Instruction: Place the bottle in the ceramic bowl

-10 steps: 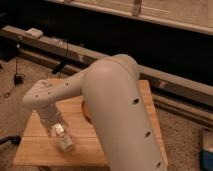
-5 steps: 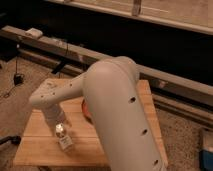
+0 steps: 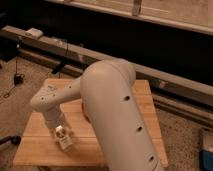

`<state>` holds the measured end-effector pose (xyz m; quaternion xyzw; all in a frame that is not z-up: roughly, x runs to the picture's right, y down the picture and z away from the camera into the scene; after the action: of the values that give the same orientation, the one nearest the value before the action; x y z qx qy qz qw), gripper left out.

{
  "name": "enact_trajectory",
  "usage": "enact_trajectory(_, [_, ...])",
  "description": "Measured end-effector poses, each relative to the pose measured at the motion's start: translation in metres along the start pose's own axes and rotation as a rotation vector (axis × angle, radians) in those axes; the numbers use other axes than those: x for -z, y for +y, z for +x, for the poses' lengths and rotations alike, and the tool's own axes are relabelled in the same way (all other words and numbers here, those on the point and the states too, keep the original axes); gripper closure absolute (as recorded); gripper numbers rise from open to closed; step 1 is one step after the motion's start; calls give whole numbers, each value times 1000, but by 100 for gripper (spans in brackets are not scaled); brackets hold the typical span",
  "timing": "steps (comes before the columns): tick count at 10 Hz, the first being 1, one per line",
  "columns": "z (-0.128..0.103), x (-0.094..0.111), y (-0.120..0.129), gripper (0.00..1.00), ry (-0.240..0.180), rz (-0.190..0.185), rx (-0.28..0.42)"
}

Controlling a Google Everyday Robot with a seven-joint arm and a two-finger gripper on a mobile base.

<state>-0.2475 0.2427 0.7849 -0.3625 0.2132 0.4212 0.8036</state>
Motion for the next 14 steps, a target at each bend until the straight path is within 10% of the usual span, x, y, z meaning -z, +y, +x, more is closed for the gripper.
enact_trajectory(3, [0,-12,1,37,22,5,1])
enact_trajectory(8, [5,-7,-6,80,13,35,-23])
enact_trajectory(10, [8,23,-11,99,-24,37,-34])
enact_trajectory(14, [5,102,-50,100,-109,45,-93])
